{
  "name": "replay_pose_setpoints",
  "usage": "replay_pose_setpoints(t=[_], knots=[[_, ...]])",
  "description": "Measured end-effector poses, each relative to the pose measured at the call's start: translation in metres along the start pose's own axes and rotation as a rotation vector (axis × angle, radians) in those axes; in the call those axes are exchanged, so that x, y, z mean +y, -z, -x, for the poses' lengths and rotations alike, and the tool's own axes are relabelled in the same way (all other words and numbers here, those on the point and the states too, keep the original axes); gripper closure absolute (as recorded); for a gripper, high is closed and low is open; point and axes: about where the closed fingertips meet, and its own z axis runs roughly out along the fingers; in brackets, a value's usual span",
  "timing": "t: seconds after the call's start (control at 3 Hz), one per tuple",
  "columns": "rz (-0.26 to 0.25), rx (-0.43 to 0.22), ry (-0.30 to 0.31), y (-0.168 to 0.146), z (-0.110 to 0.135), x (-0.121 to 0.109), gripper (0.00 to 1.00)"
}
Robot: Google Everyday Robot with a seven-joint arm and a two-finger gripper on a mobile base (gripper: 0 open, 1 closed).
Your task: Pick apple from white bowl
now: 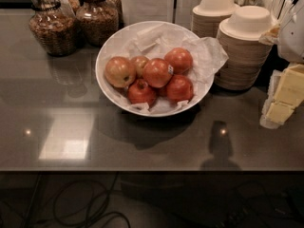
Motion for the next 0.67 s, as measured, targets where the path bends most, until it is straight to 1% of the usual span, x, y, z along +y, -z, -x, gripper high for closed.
replay_pose_setpoints(t=[0.33,0.67], knots=[[-0.012,-0.018,0.006,-0.001,0.006,-0.002,0.00],[-0.048,-0.097,0.041,-0.013,0.029,-0.017,0.00]])
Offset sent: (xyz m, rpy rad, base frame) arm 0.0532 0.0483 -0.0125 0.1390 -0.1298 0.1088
